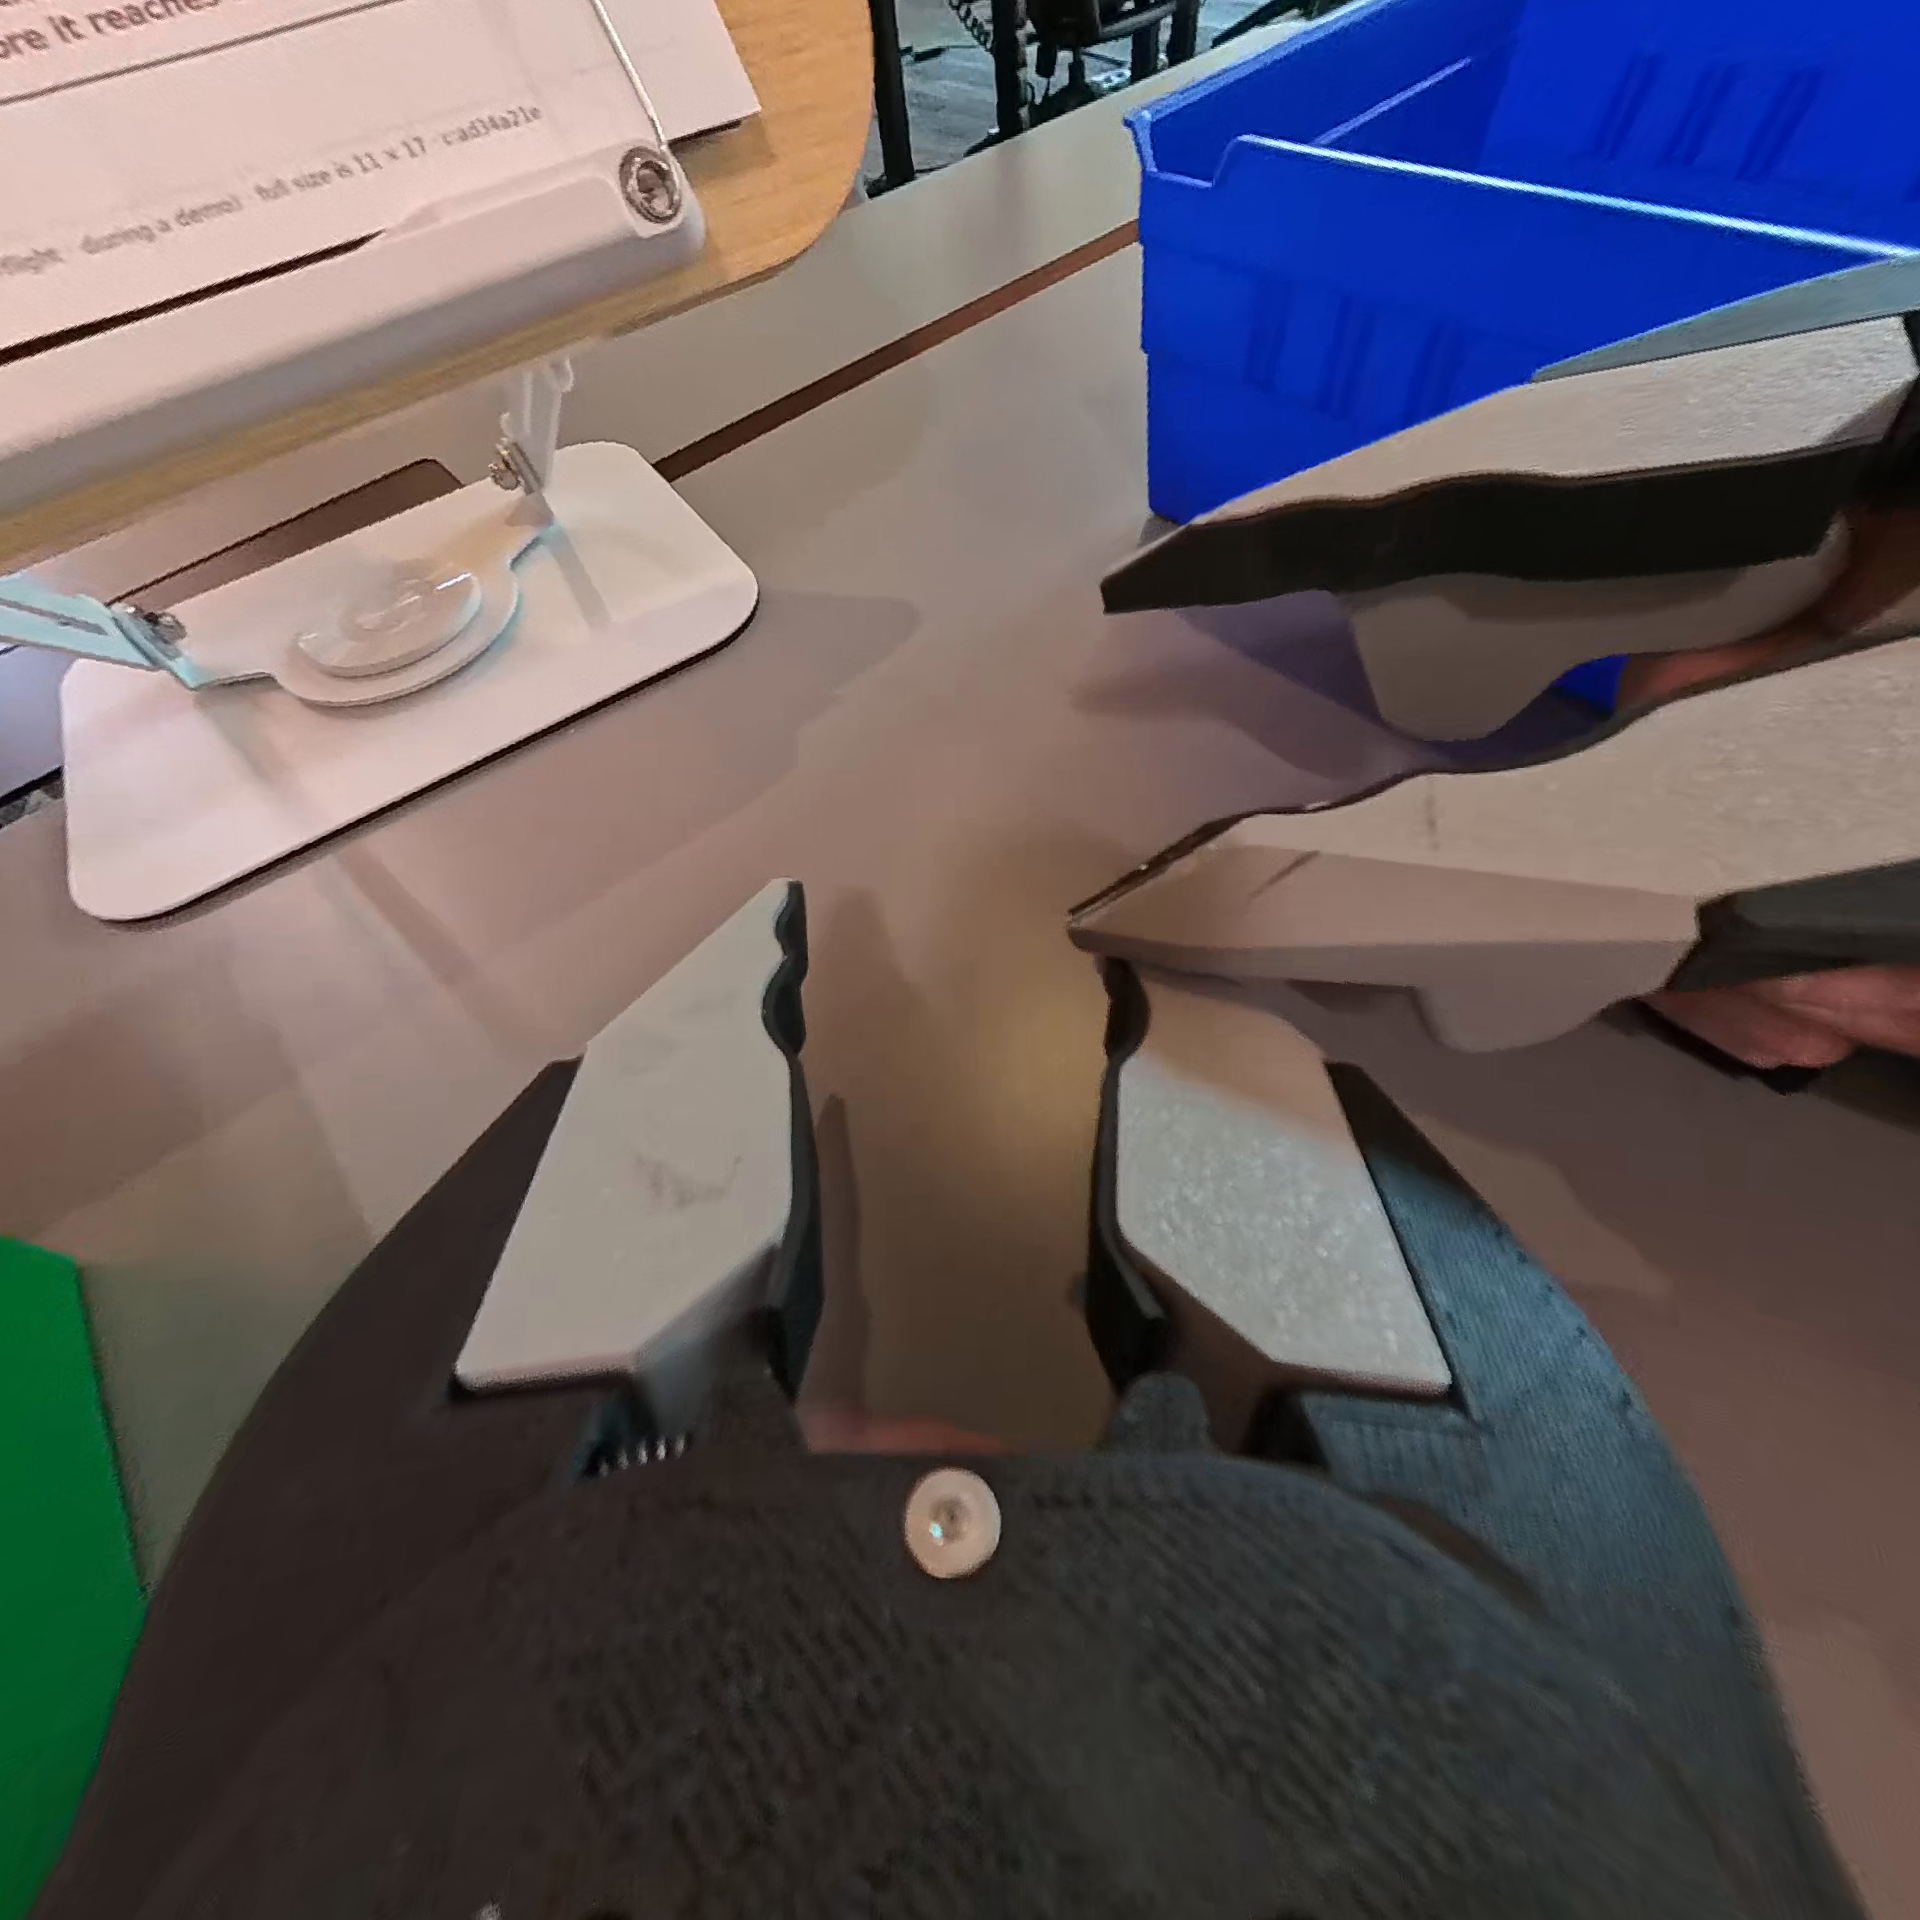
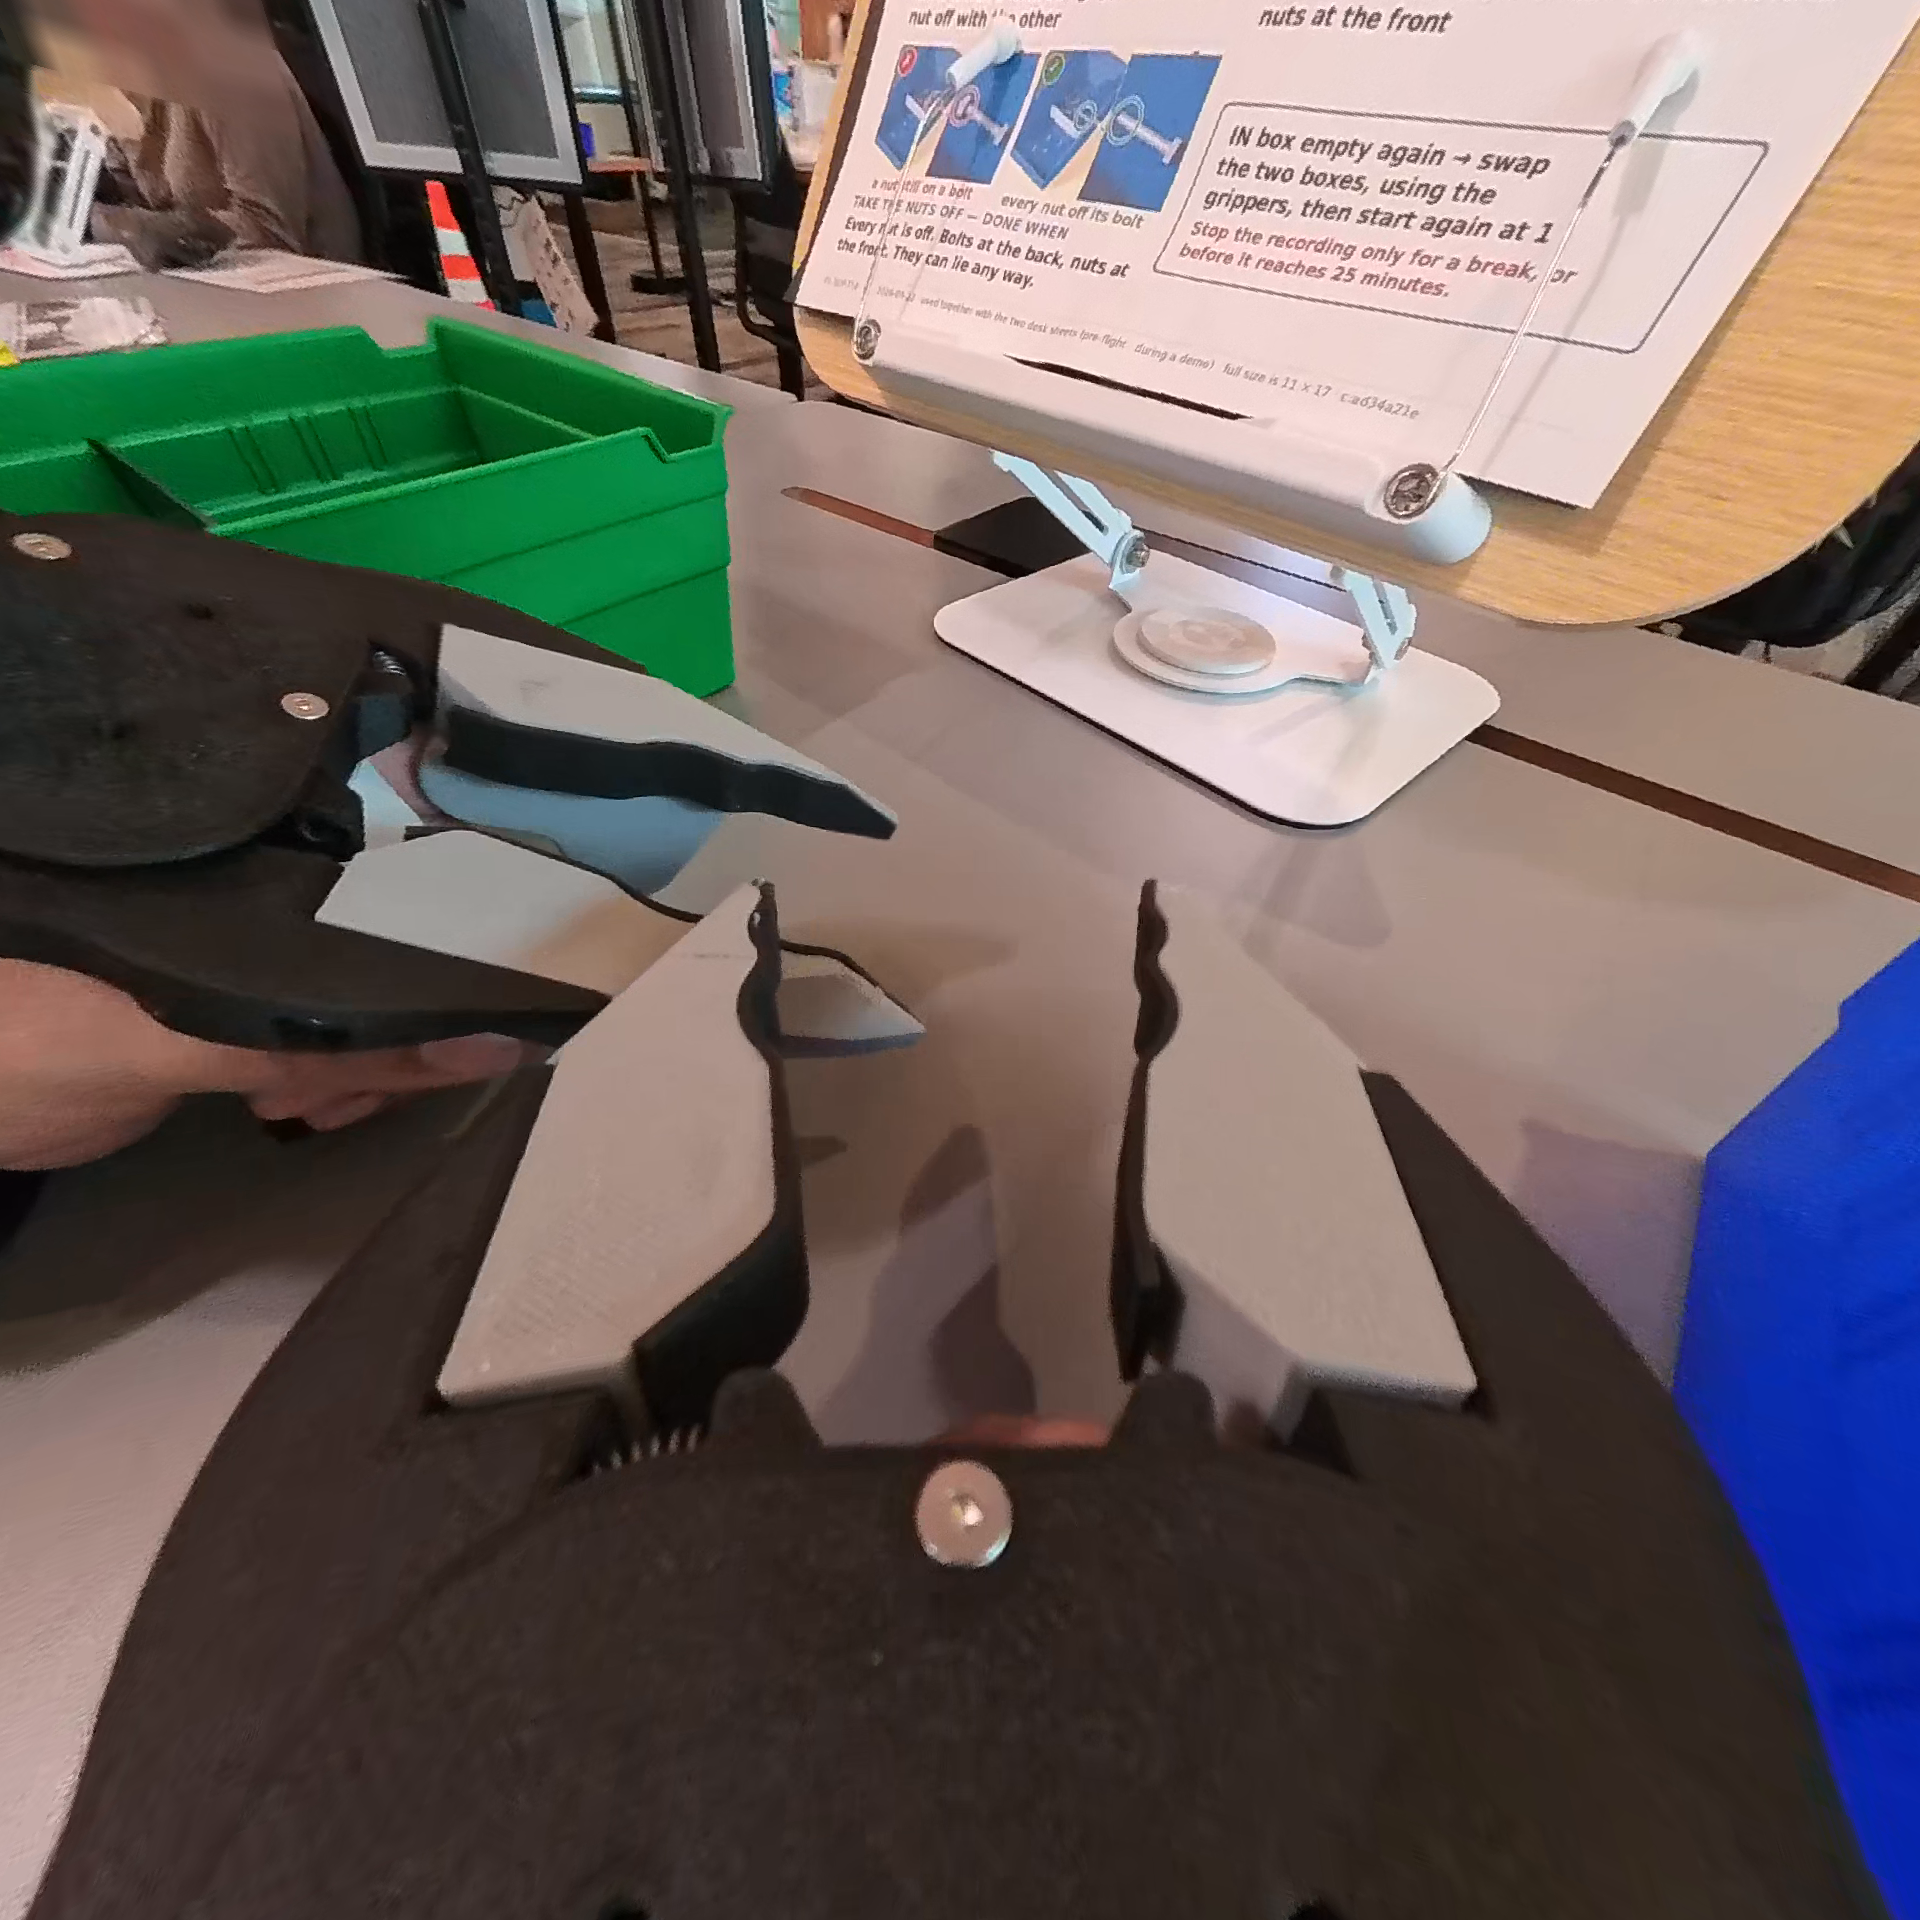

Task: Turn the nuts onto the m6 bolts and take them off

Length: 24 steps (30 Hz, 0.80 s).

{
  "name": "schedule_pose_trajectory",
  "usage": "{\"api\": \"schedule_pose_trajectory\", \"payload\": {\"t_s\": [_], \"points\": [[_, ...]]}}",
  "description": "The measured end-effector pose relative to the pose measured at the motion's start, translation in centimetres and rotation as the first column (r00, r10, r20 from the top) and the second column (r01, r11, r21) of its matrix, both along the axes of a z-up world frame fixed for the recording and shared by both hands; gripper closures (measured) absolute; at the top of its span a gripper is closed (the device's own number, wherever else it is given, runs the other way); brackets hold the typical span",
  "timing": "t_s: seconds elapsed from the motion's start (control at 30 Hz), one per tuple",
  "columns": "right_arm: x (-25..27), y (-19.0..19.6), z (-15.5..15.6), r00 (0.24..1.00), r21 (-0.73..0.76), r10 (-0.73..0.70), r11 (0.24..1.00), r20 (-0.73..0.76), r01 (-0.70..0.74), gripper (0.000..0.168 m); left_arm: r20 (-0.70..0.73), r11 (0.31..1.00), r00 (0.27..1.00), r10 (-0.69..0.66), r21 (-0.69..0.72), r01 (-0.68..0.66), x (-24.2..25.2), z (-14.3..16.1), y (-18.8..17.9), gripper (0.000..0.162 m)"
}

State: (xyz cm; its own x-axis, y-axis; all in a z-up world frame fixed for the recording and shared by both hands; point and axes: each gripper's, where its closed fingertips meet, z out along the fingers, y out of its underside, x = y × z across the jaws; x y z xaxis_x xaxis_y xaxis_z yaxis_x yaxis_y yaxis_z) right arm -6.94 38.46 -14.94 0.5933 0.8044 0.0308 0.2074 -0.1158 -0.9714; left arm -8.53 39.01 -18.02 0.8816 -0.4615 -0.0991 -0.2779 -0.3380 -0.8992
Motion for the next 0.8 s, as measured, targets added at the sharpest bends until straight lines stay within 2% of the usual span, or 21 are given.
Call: {"api": "schedule_pose_trajectory", "payload": {"t_s": [0.13, 0.3, 0.47, 0.8], "points": [[0.4, 0.5, -0.2, 1.000, -0.006, -0.020, 1.000, 0.008, 0.020, 0.098, 0.004, 0.999, 0.999, -0.037, -0.012, 0.037, 0.5, -0.1, -0.3, 0.101], [0.5, 1.6, 0.2, 0.998, -0.003, -0.063, 0.998, -0.016, 0.063, 0.098, -0.002, 0.998, 0.999, -0.044, 0.033, 0.044, 0.3, 0.4, -1.3, 0.103], [-0.7, 2.5, 0.3, 0.996, -0.002, -0.089, 0.996, -0.032, 0.089, 0.103, -0.004, 0.999, 0.999, -0.049, 0.017, 0.049, 0.4, 0.2, -1.4, 0.103], [-0.9, 2.1, 0.3, 0.997, -0.037, -0.056, 0.998, -0.057, 0.054, 0.103, -0.025, 0.999, 0.999, -0.037, 0.028, 0.037, 0.3, 0.2, -1.4, 0.104]]}}
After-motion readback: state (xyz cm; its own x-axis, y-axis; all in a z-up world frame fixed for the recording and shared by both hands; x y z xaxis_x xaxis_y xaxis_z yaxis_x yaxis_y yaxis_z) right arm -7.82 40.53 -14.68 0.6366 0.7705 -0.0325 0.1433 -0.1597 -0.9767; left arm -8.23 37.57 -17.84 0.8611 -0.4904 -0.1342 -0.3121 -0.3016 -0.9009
